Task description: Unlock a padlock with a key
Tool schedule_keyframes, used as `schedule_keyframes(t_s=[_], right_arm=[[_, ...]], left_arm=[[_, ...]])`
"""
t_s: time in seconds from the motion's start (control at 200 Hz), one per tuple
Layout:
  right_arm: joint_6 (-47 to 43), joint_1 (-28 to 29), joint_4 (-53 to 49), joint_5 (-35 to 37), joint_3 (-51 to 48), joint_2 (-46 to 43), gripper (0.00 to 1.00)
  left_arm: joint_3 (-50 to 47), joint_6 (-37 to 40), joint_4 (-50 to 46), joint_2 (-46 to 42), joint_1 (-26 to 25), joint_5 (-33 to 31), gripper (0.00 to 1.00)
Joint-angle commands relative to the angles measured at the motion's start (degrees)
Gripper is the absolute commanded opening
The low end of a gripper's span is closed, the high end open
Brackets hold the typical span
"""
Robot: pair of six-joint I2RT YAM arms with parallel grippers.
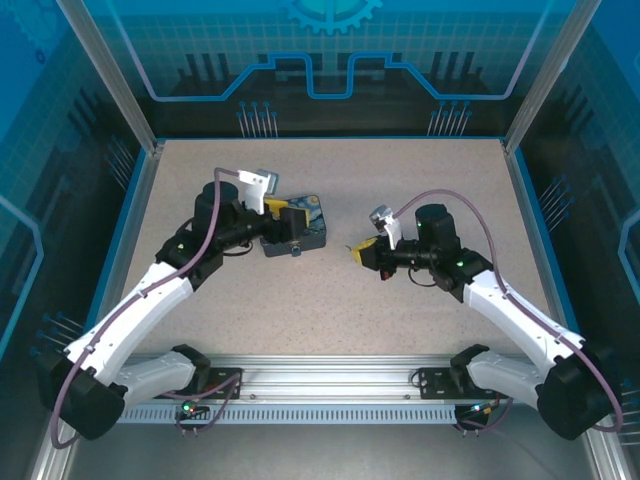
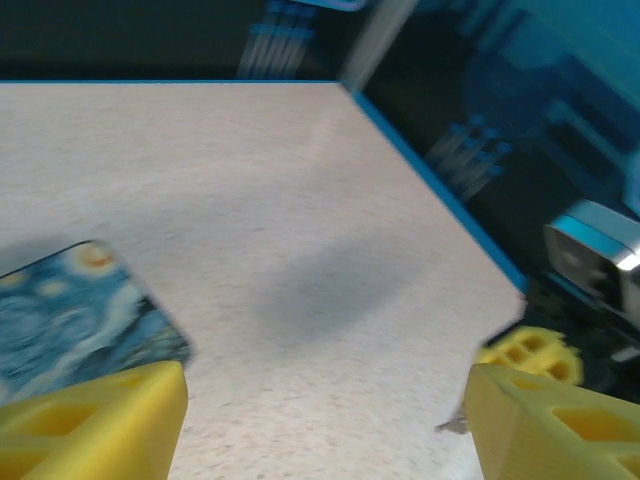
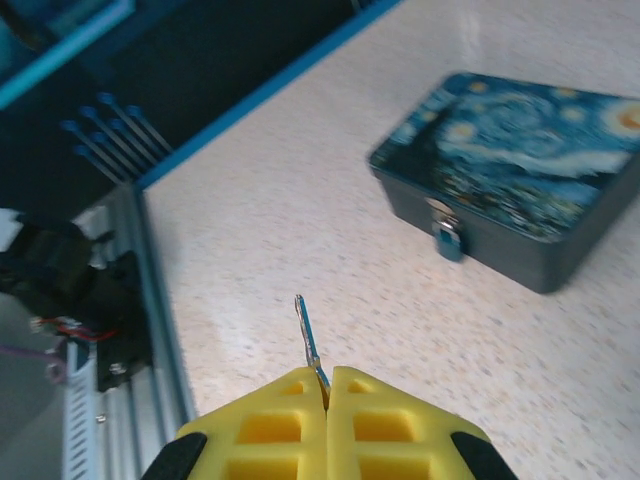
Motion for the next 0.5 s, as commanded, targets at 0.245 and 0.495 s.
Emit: schedule_keyframes(t_s=[0.245,0.495], right_arm=[[4.2,1.4,1.9,13.2,-2.5,5.7,0.0],[4.4,4.3,1.4,16.9,0.2,11.5,0.0]], left_arm=[[-16.3,-5.4,4.0,-3.2,0.4,-9.8,0.8],[-25.6,-10.9,12.0,-2.3,0.0,-11.2,0.81]])
